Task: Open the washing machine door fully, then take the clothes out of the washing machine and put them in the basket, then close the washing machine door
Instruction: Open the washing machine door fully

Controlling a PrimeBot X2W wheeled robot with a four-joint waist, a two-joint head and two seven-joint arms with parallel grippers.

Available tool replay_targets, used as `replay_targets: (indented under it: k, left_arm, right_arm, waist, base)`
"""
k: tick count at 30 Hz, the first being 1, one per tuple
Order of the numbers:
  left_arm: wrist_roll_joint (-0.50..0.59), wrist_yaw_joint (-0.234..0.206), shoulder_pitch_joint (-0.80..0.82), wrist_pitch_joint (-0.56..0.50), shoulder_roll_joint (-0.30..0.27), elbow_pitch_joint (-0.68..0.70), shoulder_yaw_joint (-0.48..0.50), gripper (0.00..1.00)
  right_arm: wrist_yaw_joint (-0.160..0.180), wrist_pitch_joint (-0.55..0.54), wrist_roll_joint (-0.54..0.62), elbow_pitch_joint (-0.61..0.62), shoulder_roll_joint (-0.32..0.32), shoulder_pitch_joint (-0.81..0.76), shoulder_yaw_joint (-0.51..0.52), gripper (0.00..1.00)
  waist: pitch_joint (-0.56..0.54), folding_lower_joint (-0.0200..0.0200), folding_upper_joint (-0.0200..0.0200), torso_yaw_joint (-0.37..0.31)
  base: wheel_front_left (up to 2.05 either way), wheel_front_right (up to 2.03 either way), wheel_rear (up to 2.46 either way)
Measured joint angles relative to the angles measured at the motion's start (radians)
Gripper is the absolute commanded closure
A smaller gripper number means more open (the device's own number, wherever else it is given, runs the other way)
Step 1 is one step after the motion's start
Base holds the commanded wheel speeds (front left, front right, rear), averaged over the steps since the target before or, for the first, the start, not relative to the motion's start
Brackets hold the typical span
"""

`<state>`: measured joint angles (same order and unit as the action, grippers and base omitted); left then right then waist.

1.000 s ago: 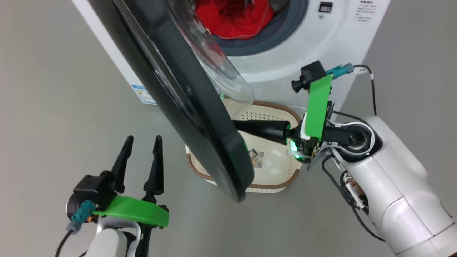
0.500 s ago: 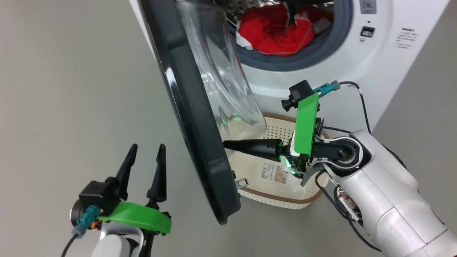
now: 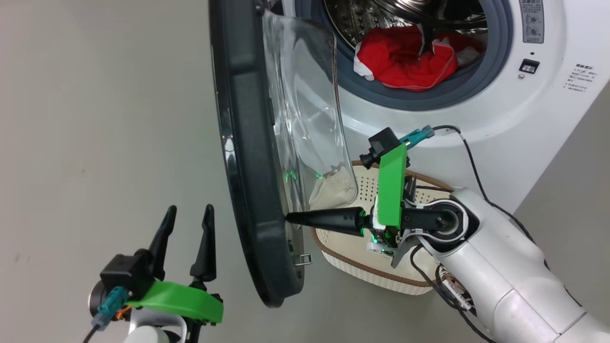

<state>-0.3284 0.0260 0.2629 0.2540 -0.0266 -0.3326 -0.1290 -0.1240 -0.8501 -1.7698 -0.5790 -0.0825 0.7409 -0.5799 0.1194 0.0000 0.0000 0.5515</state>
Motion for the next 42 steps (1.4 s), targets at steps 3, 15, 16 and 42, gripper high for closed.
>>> replay_targets:
  k: [3, 15, 16, 42]
  left_arm:
    - [0.0, 0.0, -0.016, 0.0, 0.0, 0.009, 0.015, 0.0]
    - [0.0, -0.001, -0.019, 0.0, 0.0, 0.024, 0.027, 0.0]
    - [0.0, -0.001, -0.019, 0.0, 0.0, 0.024, 0.026, 0.0]
    - [0.005, 0.002, -0.052, 0.0, -0.001, 0.024, 0.05, 0.0]
  right_arm:
    - [0.0, 0.011, -0.028, -0.001, 0.0, 0.001, -0.031, 1.0]
    - [0.0, 0.05, -0.013, -0.008, 0.001, 0.02, -0.079, 1.0]
    - [0.0, 0.058, -0.001, -0.008, 0.0, 0.02, -0.079, 0.77]
    - [0.0, 0.809, 0.618, 0.153, -0.202, -0.152, -0.096, 0.0]
  waist:
    - [0.0, 0.0, 0.0, 0.003]
    - [-0.002, 0.0, 0.0, 0.001]
    - [-0.002, 0.0, 0.0, 0.0]
    - [-0.036, 0.0, 0.0, -0.011]
  base:
    - [0.0, 0.0, 0.0]
    - [0.0, 0.0, 0.0]
    - [0.0, 0.0, 0.0]
    - [0.0, 0.0, 0.0]
